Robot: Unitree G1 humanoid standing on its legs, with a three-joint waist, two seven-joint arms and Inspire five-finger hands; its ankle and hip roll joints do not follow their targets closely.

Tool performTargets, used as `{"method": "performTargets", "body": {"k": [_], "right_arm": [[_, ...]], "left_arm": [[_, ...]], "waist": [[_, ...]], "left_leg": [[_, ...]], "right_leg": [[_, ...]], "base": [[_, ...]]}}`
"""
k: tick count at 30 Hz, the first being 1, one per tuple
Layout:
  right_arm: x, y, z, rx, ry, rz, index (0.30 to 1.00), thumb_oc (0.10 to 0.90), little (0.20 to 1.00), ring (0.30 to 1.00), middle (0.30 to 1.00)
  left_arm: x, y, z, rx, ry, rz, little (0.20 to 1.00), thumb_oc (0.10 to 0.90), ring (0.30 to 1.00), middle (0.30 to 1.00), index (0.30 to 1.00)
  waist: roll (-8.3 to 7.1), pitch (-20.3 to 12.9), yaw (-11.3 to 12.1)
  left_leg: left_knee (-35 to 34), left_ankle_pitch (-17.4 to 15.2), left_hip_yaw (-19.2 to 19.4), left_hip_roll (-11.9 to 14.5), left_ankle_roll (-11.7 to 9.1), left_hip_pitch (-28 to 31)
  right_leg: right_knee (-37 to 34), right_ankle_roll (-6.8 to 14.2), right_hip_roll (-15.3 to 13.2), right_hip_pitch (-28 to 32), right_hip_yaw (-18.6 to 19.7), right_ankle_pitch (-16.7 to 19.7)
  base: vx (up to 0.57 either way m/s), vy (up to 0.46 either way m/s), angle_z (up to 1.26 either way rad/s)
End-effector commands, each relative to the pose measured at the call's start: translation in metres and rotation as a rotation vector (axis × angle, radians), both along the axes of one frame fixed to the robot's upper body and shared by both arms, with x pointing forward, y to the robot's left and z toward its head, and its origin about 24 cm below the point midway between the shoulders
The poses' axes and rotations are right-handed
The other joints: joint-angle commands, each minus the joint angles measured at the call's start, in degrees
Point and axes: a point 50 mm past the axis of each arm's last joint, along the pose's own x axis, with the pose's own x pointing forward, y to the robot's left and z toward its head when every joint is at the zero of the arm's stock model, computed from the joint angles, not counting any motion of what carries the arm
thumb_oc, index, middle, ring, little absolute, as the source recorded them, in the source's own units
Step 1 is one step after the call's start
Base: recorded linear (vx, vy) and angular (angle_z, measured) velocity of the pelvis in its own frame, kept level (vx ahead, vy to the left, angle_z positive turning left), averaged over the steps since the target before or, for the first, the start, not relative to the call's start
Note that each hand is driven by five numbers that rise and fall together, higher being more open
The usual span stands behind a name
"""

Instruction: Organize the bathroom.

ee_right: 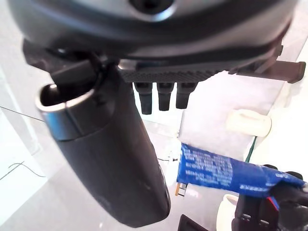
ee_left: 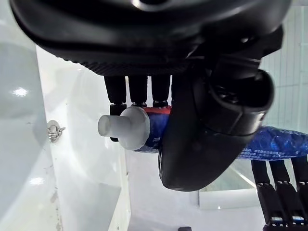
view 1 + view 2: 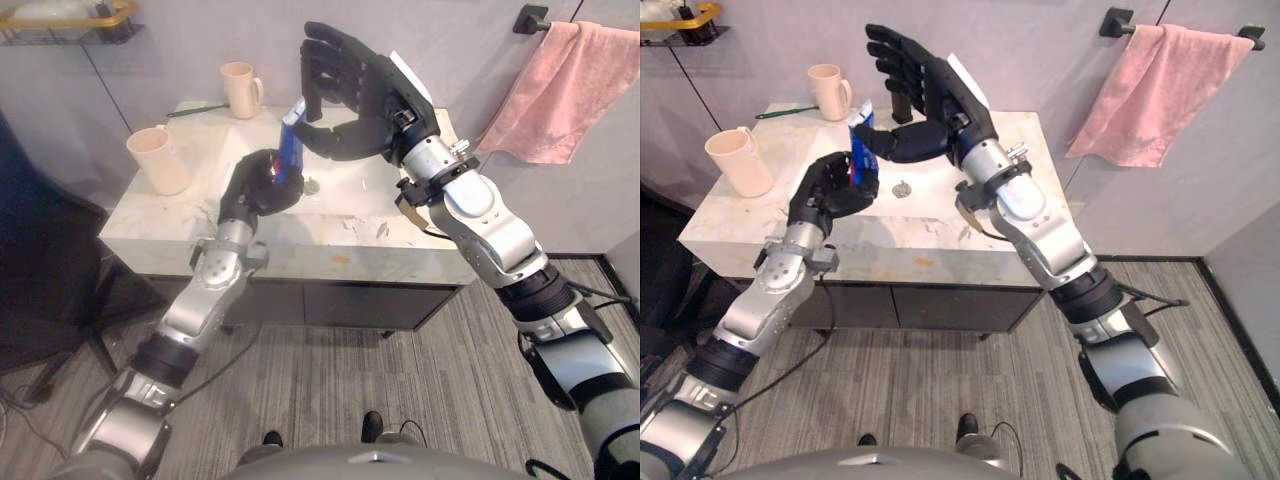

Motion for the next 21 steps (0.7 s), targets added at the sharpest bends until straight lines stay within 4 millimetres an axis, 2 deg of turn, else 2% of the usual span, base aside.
{"method": "performTargets", "body": {"k": [1, 11, 21], "right_arm": [[-0.013, 0.002, 0.044, 0.067, -0.182, 0.049, 0.9, 0.8, 0.9, 0.9, 0.9], [-0.009, 0.02, 0.025, 0.034, -0.087, 0.117, 0.9, 0.8, 0.9, 0.9, 0.9], [-0.008, 0.024, 0.022, 0.041, -0.067, 0.117, 0.9, 0.8, 0.9, 0.9, 0.9]], "left_arm": [[0.001, -0.001, 0.064, -0.046, -0.357, -0.012, 0.3, 0.4, 0.3, 0.3, 0.3], [0.001, -0.006, 0.07, -0.062, -0.394, -0.025, 0.3, 0.4, 0.3, 0.3, 0.3], [-0.001, -0.012, 0.073, -0.078, -0.403, -0.054, 0.3, 0.4, 0.3, 0.3, 0.3]], "waist": [[-0.47, -4.9, -0.2], [-0.47, -4.9, 0.0], [-0.4, -4.8, 0.3]], "left_leg": [[3.2, -3.7, 3.1, -3.7, 3.3, -1.0], [3.1, -3.6, 3.0, -3.7, 3.4, -0.8], [3.0, -3.6, 2.7, -3.7, 3.3, -0.8]], "right_leg": [[6.0, 2.6, 1.8, 1.0, 3.5, -11.0], [6.2, 2.4, 1.7, 1.1, 2.9, -11.2], [6.1, 2.4, 1.6, 1.3, 2.5, -11.2]], "base": [[0.0, 0.0, 0.0], [0.0, 0.0, 0.0], [0.0, 0.0, 0.0]]}}
